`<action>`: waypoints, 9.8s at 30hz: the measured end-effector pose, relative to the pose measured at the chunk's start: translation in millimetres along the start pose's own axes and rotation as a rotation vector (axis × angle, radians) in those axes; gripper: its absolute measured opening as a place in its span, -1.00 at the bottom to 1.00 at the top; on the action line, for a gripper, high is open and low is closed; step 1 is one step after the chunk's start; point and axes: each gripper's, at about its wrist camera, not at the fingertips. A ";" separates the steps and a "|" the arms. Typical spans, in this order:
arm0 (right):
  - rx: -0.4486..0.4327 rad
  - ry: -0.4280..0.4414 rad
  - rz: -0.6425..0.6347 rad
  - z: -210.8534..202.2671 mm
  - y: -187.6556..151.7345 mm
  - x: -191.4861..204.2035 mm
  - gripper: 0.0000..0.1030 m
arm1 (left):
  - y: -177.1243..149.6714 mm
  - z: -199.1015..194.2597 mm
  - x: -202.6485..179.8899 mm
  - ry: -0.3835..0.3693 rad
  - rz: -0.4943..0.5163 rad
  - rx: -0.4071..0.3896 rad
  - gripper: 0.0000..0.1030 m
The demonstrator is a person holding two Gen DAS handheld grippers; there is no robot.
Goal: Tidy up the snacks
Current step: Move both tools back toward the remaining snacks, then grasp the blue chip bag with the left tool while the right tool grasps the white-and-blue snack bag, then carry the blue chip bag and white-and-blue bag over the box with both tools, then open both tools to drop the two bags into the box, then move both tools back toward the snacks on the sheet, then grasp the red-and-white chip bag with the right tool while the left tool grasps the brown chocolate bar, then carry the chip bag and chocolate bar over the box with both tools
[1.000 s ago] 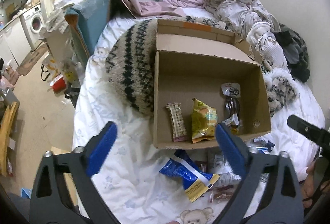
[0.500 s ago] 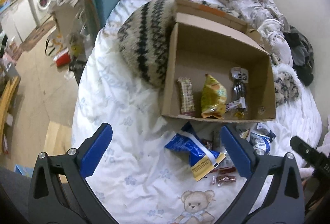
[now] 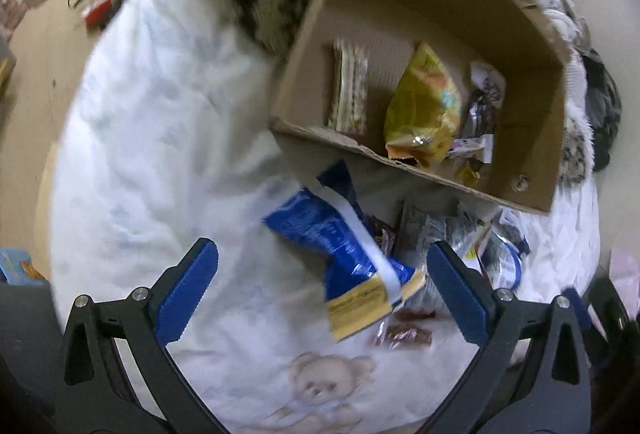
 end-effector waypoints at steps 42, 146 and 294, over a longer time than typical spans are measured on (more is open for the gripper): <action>0.313 -0.218 0.096 89.3 1.0 -29.3 0.90 | -17.4 -53.6 1.1 0.081 0.141 0.045 -0.58; -0.070 0.025 -0.157 48.3 102.2 38.6 0.23 | 89.0 -37.2 -74.0 0.134 0.457 -0.234 -0.57; 0.108 0.249 -0.161 4.5 -0.9 29.5 -0.67 | -34.3 -9.0 -19.4 0.209 0.290 0.033 -0.72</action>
Point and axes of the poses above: each gripper's, at about its wrist camera, not at the fingertips, and z roughly the way its jaws point, x to its left, y to its top, and after that the axes turned 13 degrees about -y, right-handed
